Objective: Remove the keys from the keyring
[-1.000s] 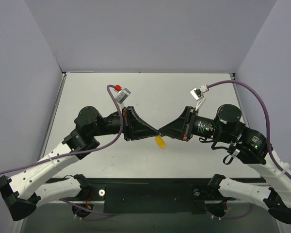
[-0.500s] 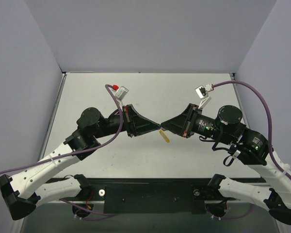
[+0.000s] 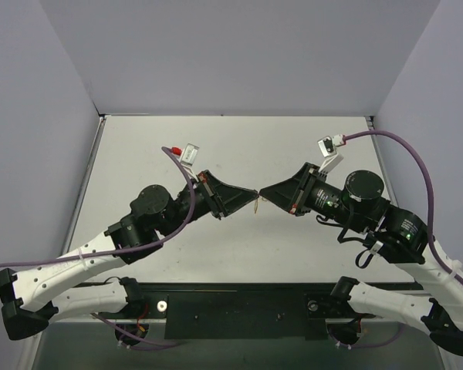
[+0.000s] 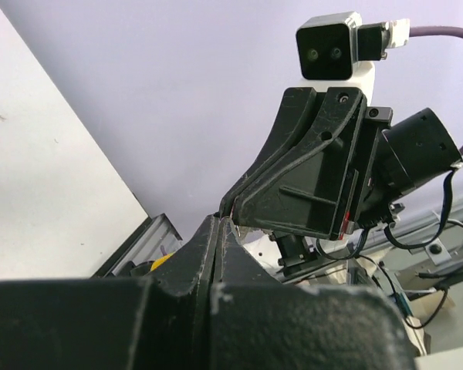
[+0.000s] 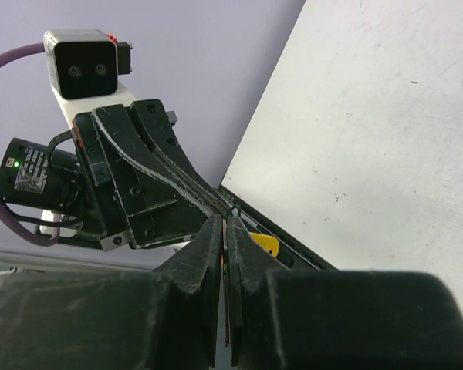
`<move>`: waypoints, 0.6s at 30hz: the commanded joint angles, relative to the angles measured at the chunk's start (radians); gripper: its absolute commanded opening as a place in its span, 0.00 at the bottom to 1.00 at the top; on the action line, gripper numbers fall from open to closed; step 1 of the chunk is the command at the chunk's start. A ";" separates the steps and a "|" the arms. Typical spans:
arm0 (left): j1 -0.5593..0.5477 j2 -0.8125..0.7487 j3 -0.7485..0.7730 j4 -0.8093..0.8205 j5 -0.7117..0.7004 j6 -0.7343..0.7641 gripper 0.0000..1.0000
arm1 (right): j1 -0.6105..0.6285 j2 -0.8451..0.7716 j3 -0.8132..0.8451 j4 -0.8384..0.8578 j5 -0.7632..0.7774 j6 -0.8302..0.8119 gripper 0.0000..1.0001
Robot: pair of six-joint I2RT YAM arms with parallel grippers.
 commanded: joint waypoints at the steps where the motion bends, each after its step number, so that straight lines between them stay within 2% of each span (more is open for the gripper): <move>1: -0.059 -0.005 0.017 0.009 -0.225 0.036 0.00 | 0.028 -0.001 -0.004 0.025 -0.011 0.010 0.00; 8: -0.185 -0.005 0.017 -0.024 -0.469 0.024 0.00 | 0.049 -0.002 -0.013 0.033 0.018 0.015 0.00; 18: -0.301 0.031 0.034 -0.038 -0.715 -0.001 0.00 | 0.101 -0.004 -0.029 0.042 0.078 0.016 0.00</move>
